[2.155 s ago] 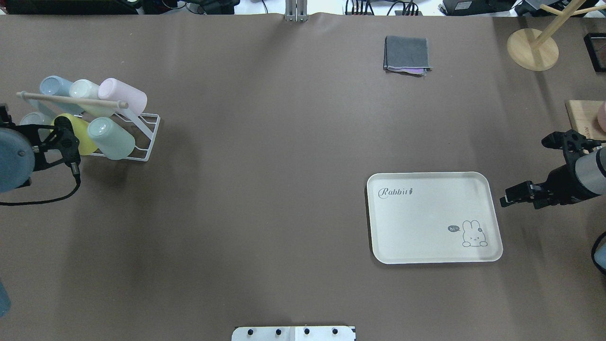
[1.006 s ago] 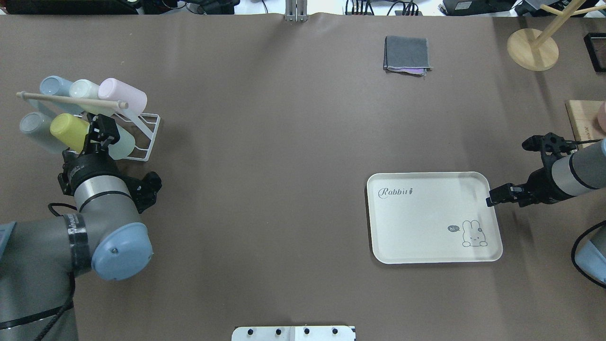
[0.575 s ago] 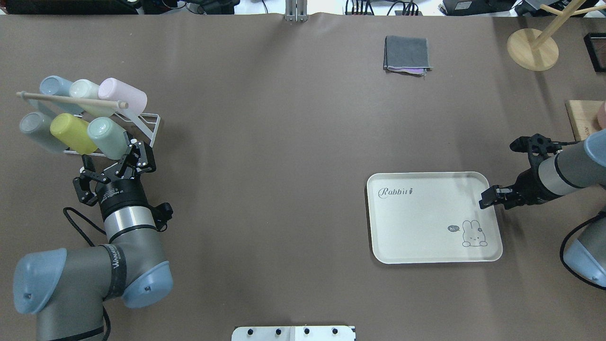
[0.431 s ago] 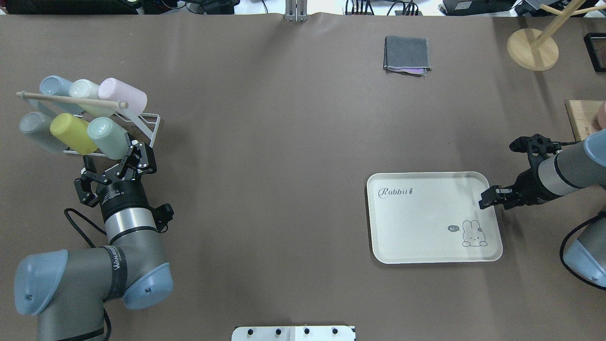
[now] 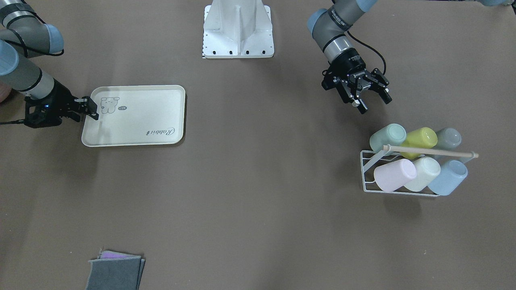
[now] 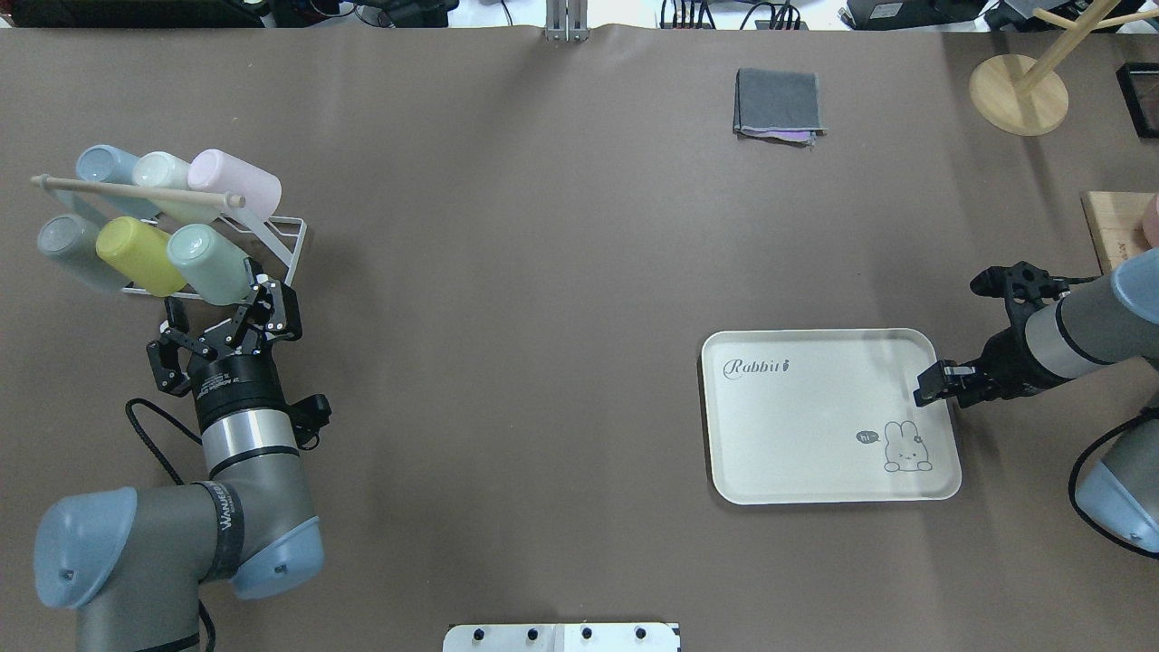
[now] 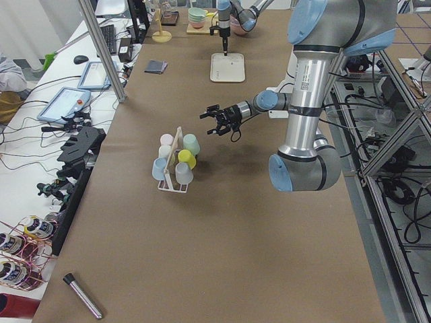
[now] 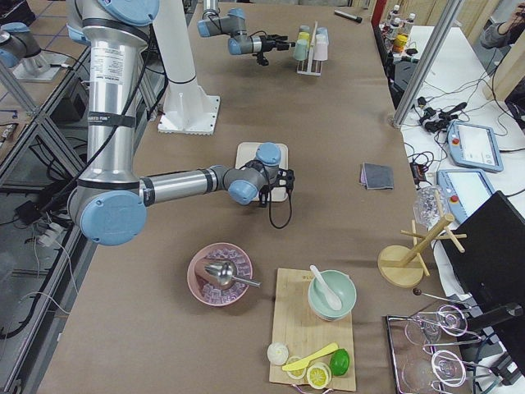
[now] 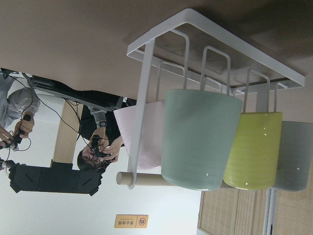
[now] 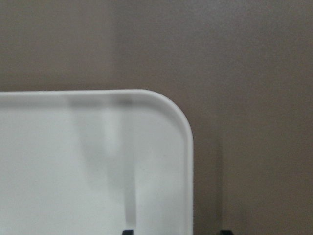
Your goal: Pick up and place green cup on tray
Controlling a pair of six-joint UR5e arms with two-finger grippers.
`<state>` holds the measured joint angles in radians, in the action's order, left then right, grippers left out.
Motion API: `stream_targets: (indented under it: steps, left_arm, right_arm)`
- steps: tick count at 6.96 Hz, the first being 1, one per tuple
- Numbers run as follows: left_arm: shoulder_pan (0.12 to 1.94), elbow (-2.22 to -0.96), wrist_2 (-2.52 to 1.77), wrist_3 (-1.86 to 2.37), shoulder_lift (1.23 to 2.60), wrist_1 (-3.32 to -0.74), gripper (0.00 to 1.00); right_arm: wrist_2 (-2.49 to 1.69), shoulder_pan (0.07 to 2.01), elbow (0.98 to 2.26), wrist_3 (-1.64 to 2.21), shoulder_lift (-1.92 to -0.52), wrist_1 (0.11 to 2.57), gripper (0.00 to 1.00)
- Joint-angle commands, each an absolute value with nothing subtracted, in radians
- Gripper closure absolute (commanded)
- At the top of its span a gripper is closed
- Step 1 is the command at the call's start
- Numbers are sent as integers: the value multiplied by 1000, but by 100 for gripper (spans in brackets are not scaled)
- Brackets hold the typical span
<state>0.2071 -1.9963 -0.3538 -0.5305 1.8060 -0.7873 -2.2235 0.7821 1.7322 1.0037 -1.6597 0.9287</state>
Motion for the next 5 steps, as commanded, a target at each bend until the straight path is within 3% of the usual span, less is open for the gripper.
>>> stream_targets:
  steps: [1,3,5]
  left_arm:
    - [198,-1930,-341,-529,1839,-784,2]
    - [212,-1884,-334,-478,1847,-781,2]
    - [225,-1839,-334,-444,1850,-781,3]
  right_arm:
    - [-2255,772,1727,1006,-1663,934,40]
    - [-2264,772,1727,1006,-1664,939,61]
    - [-2264,764,1720,1006,-1667,937,98]
